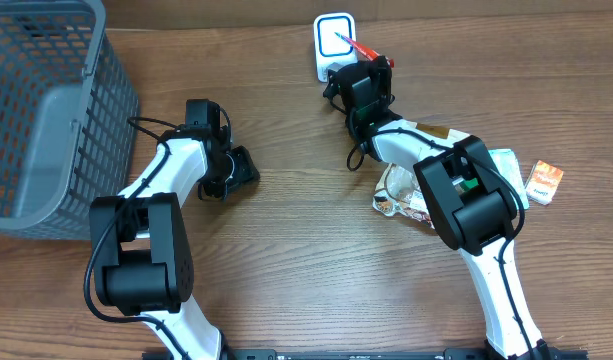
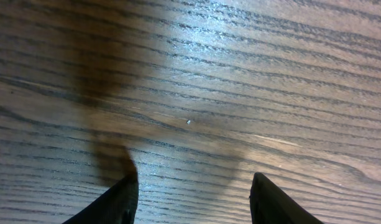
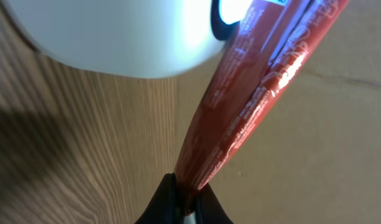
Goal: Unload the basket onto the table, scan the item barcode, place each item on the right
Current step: 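Hold the red wrapper barcode in front of the scanner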
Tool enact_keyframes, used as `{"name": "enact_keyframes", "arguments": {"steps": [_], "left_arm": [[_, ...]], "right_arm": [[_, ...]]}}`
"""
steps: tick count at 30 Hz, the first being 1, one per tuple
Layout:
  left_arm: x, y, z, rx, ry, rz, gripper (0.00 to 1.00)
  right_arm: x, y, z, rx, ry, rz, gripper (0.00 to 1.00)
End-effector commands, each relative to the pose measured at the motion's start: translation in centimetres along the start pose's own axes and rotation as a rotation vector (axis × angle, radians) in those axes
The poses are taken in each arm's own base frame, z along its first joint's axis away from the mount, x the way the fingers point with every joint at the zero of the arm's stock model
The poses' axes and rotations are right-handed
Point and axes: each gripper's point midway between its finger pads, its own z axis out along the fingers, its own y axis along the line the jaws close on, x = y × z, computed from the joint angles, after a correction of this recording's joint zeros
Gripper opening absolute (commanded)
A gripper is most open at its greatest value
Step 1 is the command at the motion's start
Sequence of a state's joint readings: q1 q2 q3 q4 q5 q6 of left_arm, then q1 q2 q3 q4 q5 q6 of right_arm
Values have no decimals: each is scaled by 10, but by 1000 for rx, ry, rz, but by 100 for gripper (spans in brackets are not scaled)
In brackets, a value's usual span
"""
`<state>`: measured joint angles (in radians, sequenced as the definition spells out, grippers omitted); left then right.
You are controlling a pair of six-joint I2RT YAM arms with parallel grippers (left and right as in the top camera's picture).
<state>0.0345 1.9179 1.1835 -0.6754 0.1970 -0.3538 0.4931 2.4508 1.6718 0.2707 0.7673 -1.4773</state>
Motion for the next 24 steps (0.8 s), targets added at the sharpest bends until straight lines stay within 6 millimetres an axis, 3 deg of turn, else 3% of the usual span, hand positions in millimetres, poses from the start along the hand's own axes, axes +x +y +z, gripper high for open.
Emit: {"name": "enact_keyframes", "arguments": {"steps": [1,16,24], "left_arm": [[21,30,29,-99,76,-38,52],[21,30,29,-99,76,-38,52],[21,30,29,-99,76,-38,53]], "right_arm": [[-6,3,-2,4,0,6,4],[-11,15,-8,-30,7,-45,4],[-7,6,-10,7,36,-17,4]]}}
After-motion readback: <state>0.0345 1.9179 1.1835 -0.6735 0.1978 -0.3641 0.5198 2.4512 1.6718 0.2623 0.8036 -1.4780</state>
